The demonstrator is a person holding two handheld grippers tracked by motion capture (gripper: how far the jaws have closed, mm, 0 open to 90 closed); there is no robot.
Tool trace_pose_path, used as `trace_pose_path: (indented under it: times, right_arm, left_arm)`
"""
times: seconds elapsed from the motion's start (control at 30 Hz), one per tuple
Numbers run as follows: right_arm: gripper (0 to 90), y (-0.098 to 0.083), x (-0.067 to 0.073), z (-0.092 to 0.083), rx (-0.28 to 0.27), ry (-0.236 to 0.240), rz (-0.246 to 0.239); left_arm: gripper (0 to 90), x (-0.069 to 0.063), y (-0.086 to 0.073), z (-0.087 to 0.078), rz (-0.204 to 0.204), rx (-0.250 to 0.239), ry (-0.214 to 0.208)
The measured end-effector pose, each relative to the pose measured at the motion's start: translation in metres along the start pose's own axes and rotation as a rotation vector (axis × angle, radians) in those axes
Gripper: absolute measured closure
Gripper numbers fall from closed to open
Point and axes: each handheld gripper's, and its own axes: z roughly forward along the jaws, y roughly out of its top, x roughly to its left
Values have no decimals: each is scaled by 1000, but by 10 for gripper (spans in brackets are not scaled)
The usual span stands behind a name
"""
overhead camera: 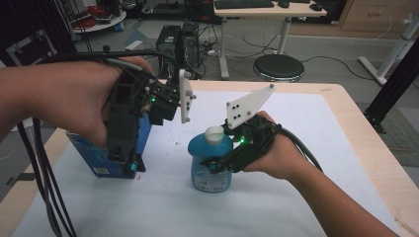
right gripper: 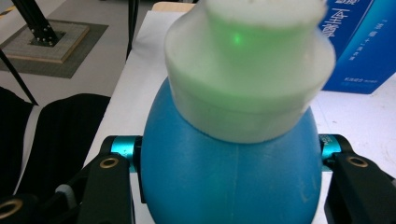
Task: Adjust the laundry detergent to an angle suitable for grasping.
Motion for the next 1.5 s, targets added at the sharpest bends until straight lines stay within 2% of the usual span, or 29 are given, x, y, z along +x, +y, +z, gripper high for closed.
trace_pose_path:
  times: [0.13, 0.47, 0.97, 1.07, 1.17, 1.4, 1.5]
  right_arm:
    - [410, -1, 0, 3, 5, 6, -3]
    - [404, -4, -4, 0, 10, 9, 28]
    - [396, -8, -6, 0, -17, 18, 56]
    - [352, -8, -7, 0, -26, 33, 73]
    - [325, -7, -6, 1, -16, 21, 68]
    - [310, -7, -6, -6, -44, 11, 76]
    - [266, -7, -6, -7, -44, 5, 81]
  left_arm:
    - [17, 0, -2, 0, -1, 2, -1]
    - [17, 1, -1, 1, 2, 5, -4]
    - [17, 3, 7, 2, 11, 15, -10]
    - [17, 4, 8, 2, 13, 20, -4]
    - [17, 4, 9, 2, 9, 23, -3]
    - [17, 4, 8, 2, 10, 26, -4]
    - [17, 3, 9, 2, 3, 23, -3]
